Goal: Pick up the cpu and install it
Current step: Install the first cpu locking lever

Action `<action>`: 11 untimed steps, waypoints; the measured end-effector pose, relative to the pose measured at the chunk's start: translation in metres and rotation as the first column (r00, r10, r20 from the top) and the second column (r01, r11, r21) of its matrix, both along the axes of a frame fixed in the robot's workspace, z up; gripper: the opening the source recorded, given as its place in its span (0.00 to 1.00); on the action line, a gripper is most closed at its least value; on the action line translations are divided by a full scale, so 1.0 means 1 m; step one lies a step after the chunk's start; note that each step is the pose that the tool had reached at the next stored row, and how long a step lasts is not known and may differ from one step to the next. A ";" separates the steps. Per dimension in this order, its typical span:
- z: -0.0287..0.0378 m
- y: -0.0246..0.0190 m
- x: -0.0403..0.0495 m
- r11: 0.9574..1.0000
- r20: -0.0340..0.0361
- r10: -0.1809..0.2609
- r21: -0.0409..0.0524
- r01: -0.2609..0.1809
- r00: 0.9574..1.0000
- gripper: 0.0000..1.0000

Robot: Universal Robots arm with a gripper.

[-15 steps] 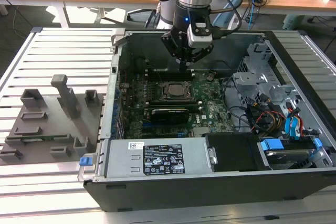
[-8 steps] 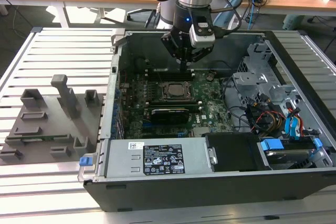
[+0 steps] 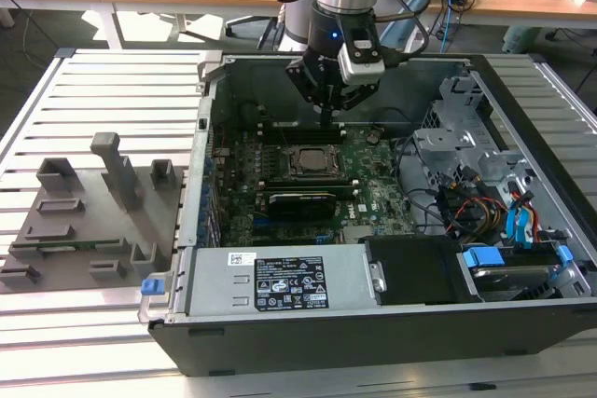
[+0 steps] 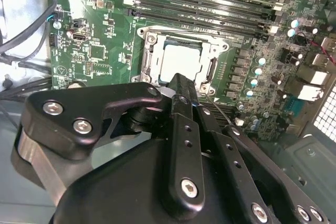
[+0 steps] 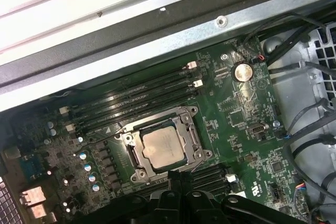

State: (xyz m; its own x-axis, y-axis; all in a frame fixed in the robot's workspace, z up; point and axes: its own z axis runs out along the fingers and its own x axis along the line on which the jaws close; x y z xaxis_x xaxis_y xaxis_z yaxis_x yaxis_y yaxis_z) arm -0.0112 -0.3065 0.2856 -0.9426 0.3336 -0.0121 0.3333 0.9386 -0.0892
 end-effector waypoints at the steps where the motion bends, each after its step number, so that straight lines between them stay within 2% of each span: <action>1: 0.0000 0.0000 0.0000 1.000 0.000 0.007 0.000 -0.007 1.000 0.11; 11: 0.0000 0.0000 0.0000 0.998 0.000 0.061 0.000 -0.061 0.998 0.11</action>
State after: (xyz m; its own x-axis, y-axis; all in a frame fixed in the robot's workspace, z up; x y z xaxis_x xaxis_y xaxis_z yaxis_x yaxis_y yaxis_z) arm -0.0112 -0.3065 0.2857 -0.9611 0.2758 -0.0121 0.2758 0.9571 -0.0893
